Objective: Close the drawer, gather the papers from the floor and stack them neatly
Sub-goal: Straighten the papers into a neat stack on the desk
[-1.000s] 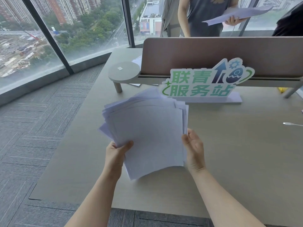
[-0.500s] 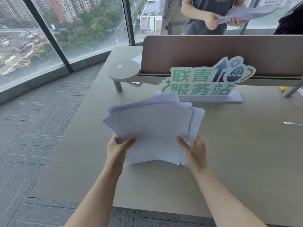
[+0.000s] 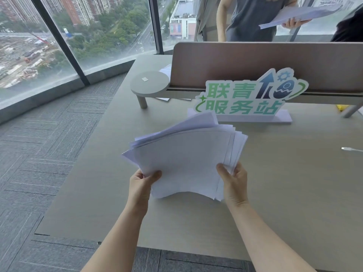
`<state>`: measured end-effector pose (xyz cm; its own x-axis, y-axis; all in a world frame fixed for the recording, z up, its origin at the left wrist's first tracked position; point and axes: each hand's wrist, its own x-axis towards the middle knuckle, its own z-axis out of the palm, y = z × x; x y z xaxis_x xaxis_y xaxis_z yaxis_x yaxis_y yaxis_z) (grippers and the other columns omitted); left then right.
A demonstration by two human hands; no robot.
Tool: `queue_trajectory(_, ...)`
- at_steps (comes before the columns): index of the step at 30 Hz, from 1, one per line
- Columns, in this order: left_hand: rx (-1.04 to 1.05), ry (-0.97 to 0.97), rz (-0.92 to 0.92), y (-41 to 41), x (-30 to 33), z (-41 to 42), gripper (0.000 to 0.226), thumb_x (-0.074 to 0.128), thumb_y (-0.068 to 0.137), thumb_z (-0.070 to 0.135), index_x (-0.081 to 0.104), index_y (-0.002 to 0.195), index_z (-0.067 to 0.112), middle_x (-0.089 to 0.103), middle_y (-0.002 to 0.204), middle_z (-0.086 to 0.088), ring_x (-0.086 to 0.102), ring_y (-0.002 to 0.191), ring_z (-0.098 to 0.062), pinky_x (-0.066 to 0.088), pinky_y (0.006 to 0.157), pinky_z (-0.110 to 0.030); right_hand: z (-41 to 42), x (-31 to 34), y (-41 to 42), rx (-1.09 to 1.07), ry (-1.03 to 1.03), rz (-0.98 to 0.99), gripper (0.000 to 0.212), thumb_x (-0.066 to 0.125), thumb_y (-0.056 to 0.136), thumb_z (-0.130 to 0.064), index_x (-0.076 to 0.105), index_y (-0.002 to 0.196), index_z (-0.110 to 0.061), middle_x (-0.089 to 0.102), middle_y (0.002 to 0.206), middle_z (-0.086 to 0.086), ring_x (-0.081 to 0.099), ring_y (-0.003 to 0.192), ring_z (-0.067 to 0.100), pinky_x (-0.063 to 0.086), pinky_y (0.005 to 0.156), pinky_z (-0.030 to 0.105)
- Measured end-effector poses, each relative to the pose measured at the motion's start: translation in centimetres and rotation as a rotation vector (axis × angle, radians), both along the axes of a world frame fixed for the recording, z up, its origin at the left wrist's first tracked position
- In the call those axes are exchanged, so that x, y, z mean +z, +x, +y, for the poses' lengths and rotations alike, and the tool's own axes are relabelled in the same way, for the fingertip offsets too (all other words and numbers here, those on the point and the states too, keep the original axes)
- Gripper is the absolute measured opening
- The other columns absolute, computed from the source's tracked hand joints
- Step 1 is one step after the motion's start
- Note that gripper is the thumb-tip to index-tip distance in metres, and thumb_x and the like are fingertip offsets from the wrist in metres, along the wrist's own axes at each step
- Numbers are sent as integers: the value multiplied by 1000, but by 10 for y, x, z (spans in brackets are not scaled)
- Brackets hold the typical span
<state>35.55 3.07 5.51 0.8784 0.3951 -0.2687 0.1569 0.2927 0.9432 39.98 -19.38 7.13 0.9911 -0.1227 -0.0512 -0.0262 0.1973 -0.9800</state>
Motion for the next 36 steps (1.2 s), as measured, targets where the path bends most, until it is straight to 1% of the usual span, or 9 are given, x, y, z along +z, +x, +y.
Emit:
queue_trajectory(2,-22,3,9,-1,-3,-1,48,78,52,16,68,97,4,75,87,-3,67,80,-19,51,74,-30,3,1,-1,21,5,25,6,61,75,-4,65,77,-9,64,62,-11,57,61,7,47,57,22)
queue_trajectory(4,-23,-18,-16,-1,-3,-2,39,74,59,8,67,97,7,74,87,-3,67,80,-19,51,73,-30,2,-3,1,-41,58,32,10,54,76,1,56,67,-3,54,55,-9,47,54,7,38,51,20)
queue_trajectory(7,5,-36,-36,1,0,-1,37,64,62,2,62,98,7,72,83,-2,65,75,-16,51,68,-27,-1,-4,4,-45,65,27,9,46,73,0,48,68,7,45,64,5,41,63,15,32,58,26)
queue_trajectory(13,17,-18,-20,5,1,-4,44,59,46,10,57,90,6,49,86,-11,42,80,-25,32,65,-33,11,9,2,3,60,-44,20,40,65,0,52,63,-16,43,61,-1,33,62,18,26,54,26)
queue_trajectory(16,19,-5,-34,5,3,-1,29,59,55,2,62,83,5,65,79,-6,58,75,-19,44,68,-28,7,10,3,0,54,-77,31,41,67,1,60,64,-23,51,62,-8,41,63,14,33,55,24)
queue_trajectory(20,-18,10,-80,2,8,1,34,66,62,2,66,96,7,75,84,1,68,76,-12,52,70,-24,1,24,-2,22,54,-182,25,54,83,-8,68,93,-26,67,89,-2,60,85,19,49,76,34)
queue_trajectory(25,-45,4,-93,4,12,-4,40,68,63,3,64,102,5,75,88,-2,69,79,-15,55,67,-24,-1,80,9,-44,-277,-540,33,63,86,-24,58,118,-26,68,105,-4,63,102,9,44,92,21)
queue_trajectory(31,-45,14,-56,3,14,-5,33,70,62,5,68,94,5,76,83,0,70,76,-14,54,65,-21,0,104,17,45,-338,-514,17,75,84,-19,72,101,-19,71,102,1,61,73,6,46,74,15)
queue_trajectory(36,-58,26,-66,1,15,-5,32,70,63,6,68,95,7,76,84,1,69,77,-13,53,66,-21,1,102,19,43,-329,-509,7,71,87,-10,73,86,-16,71,92,3,64,87,11,45,73,17)
